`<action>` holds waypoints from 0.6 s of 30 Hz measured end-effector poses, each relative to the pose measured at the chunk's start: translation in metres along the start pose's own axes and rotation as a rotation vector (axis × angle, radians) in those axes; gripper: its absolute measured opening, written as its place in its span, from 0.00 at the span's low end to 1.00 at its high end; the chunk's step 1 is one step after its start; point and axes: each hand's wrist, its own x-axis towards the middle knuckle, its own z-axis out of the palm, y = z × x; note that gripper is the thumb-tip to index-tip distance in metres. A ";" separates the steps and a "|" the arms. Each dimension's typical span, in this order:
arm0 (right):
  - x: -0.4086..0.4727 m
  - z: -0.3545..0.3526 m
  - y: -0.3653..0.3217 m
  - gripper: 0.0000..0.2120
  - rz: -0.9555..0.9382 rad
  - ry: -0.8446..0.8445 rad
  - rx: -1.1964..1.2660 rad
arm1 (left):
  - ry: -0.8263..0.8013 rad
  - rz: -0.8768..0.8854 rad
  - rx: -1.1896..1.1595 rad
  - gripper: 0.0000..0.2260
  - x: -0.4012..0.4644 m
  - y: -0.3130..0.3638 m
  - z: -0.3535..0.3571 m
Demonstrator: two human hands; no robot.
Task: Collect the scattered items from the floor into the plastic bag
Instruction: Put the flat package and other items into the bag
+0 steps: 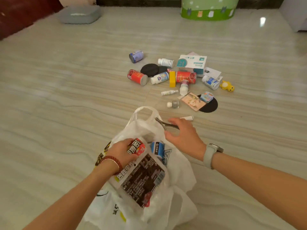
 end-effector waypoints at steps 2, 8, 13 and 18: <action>-0.009 0.019 -0.001 0.21 -0.030 -0.126 -0.129 | 0.205 0.163 0.304 0.26 -0.006 -0.012 0.015; -0.020 0.076 -0.012 0.24 -0.006 -0.277 -0.250 | 0.550 0.141 0.388 0.26 -0.008 -0.042 0.020; -0.040 0.100 -0.016 0.28 -0.097 -0.341 -0.091 | 0.479 0.027 0.128 0.27 -0.025 -0.053 0.030; -0.081 0.072 0.039 0.26 -0.319 -0.306 -0.386 | 0.277 -0.142 -0.134 0.36 -0.033 -0.071 0.046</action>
